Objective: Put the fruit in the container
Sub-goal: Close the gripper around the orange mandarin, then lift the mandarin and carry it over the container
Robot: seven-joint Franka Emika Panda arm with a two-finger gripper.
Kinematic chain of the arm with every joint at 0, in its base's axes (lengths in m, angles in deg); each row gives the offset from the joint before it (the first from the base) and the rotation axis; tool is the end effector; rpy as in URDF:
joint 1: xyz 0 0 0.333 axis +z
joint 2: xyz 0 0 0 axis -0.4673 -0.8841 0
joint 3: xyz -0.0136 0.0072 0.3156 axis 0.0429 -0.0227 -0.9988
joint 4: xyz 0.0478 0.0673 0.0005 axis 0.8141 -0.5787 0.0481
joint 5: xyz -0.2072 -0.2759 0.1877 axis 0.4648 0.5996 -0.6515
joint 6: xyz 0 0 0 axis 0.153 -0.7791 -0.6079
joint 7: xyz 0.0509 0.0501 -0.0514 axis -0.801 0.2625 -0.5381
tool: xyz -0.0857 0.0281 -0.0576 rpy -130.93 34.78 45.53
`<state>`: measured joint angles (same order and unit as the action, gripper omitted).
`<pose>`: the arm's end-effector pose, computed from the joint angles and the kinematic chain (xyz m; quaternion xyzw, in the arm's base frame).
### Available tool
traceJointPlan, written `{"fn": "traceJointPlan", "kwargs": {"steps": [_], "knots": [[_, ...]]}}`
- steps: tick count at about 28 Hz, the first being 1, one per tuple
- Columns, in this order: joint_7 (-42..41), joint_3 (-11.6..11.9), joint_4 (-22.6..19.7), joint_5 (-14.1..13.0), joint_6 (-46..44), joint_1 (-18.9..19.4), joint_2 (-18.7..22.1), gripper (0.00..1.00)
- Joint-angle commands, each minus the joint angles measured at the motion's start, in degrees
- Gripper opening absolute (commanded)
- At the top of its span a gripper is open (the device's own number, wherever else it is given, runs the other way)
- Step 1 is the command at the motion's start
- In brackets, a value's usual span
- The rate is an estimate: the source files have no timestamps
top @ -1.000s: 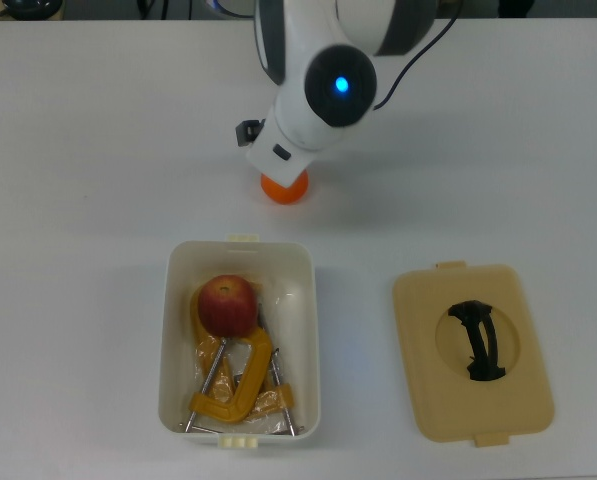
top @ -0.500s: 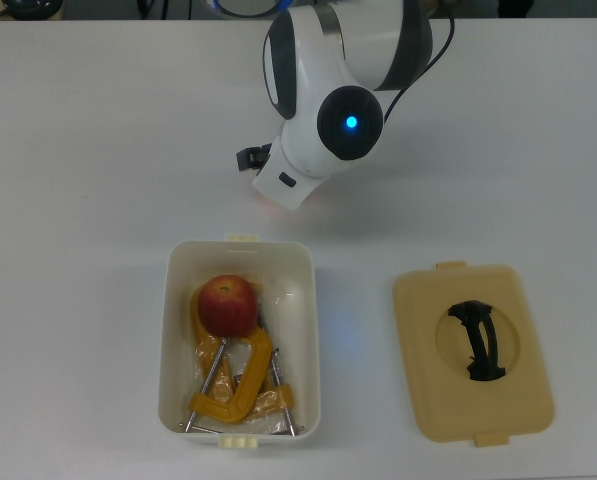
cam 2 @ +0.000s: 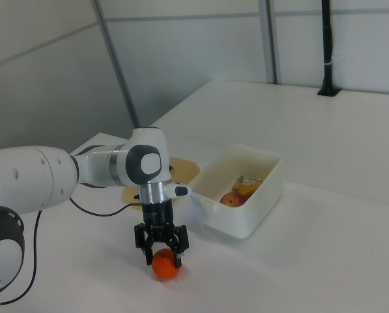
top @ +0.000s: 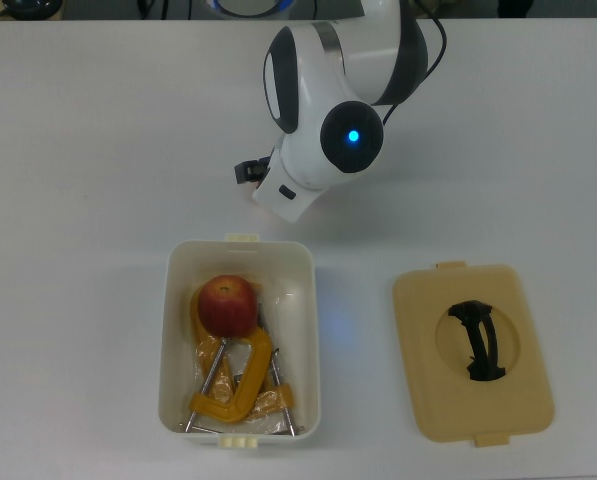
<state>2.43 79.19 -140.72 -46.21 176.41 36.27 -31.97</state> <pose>0.6205 0.1054 0.3079 0.9633 0.1165 -0.2202 0.0997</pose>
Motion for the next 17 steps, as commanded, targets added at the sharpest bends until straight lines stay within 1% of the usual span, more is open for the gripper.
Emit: {"fn": "traceJointPlan", "kwargs": {"steps": [1, 2, 7, 9, 10, 13, 14, 15, 17], "knots": [[-1.27, 0.28, -0.31, 0.48, 1.15, 0.2, 0.79, 0.05], [-1.18, 0.28, -0.14, 0.31, 0.97, 0.2, 0.97, 0.0], [-1.27, 0.81, 2.32, -0.48, -0.43, -0.06, 3.07, 0.0], [-1.27, 1.07, 3.2, -1.36, -0.7, -0.24, 3.87, 0.0], [-1.27, 1.24, 4.86, -2.76, -0.96, -0.41, 4.83, 0.0], [-1.27, 1.95, 7.5, -4.7, -1.66, -0.59, 5.89, 0.0], [-1.18, 2.47, 8.47, -5.31, -1.67, -0.59, 6.07, 0.0], [-1.0, 3.52, 10.3, -6.71, -1.32, -0.59, 6.33, 0.0], [-0.04, 4.75, 11.81, -8.21, -0.44, -0.59, 6.33, 0.0]]}}
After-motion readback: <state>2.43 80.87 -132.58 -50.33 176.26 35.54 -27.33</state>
